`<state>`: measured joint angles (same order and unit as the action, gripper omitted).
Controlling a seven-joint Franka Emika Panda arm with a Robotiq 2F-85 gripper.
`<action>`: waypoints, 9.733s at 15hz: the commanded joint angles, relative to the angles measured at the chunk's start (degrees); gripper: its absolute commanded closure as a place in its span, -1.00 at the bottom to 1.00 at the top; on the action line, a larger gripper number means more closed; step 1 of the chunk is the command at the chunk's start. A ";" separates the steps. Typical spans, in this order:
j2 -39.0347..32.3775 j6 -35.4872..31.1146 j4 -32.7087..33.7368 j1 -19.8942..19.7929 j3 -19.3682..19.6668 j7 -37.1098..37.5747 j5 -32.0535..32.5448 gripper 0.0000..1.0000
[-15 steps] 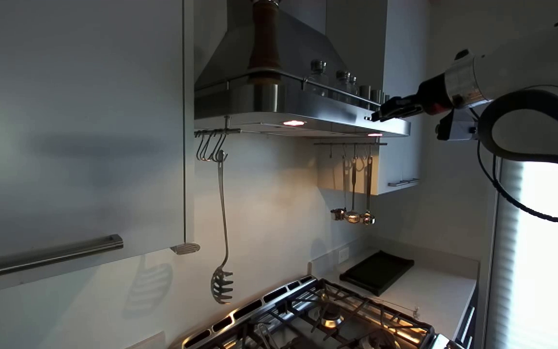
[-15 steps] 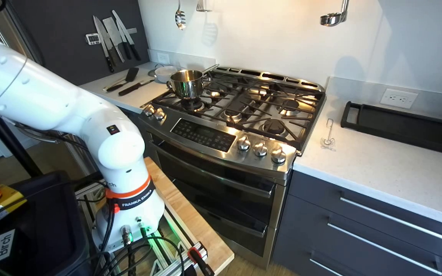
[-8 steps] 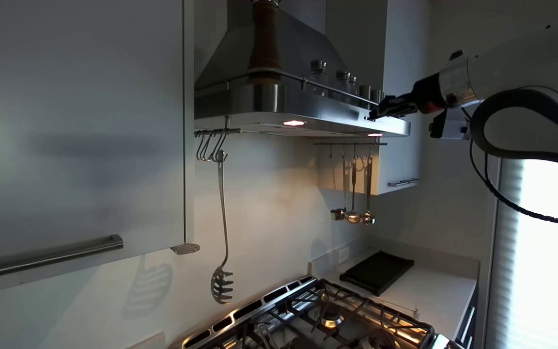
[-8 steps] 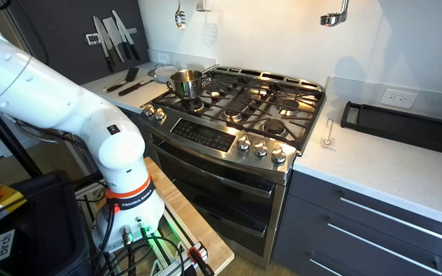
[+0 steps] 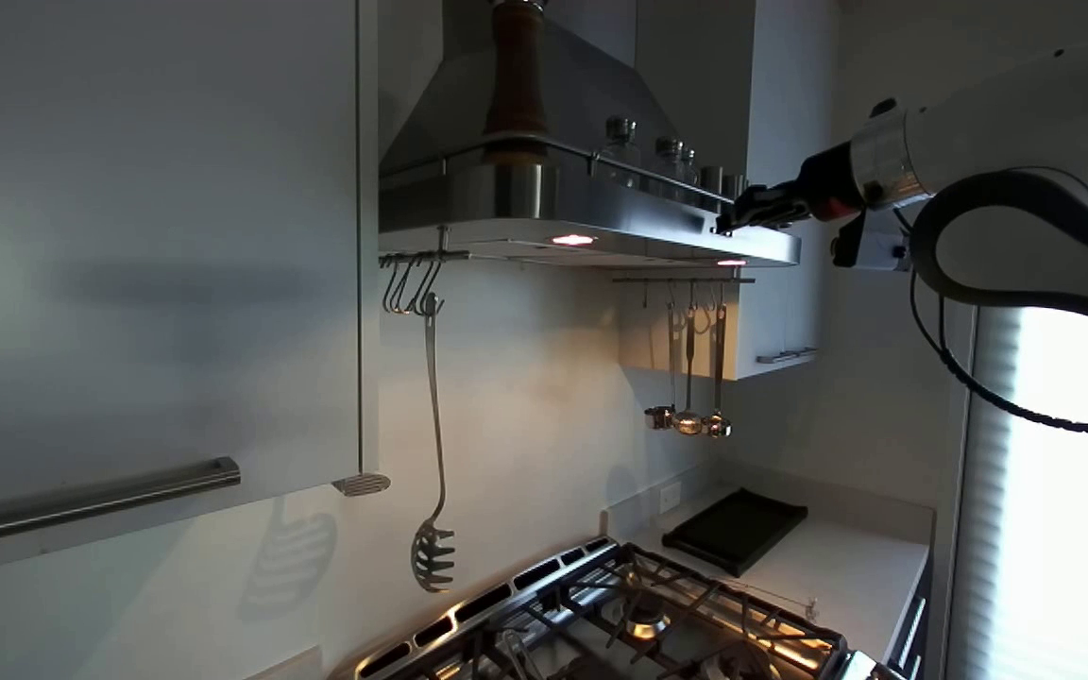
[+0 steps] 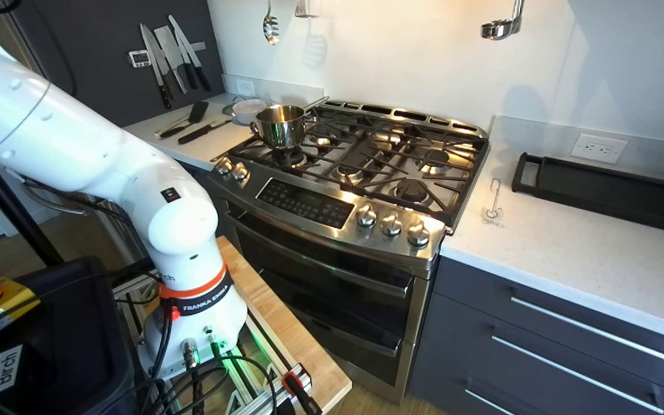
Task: Push the far left button on the kitchen hood
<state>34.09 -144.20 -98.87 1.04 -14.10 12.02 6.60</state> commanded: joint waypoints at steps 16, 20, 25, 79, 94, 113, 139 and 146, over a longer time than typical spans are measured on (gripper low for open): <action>-2.24 -1.79 0.83 2.50 1.92 -1.21 -3.02 1.00; -2.20 -1.73 0.66 2.62 2.05 -1.24 -3.47 1.00; -2.38 -2.18 0.42 2.60 2.25 -1.23 -3.69 1.00; -3.19 -17.22 -10.45 4.43 4.73 -8.24 -4.74 1.00; 0.08 -12.15 -9.57 2.98 3.26 -6.93 -4.40 1.00; 1.49 -13.59 -7.98 3.76 2.60 -7.55 -4.79 -0.39; 9.03 28.32 -1.36 -0.08 3.09 6.17 -7.77 -1.00; 10.65 30.78 -5.10 0.02 4.33 8.01 -10.16 -1.00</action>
<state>42.90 -114.67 -101.04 0.80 -10.61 19.40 -1.40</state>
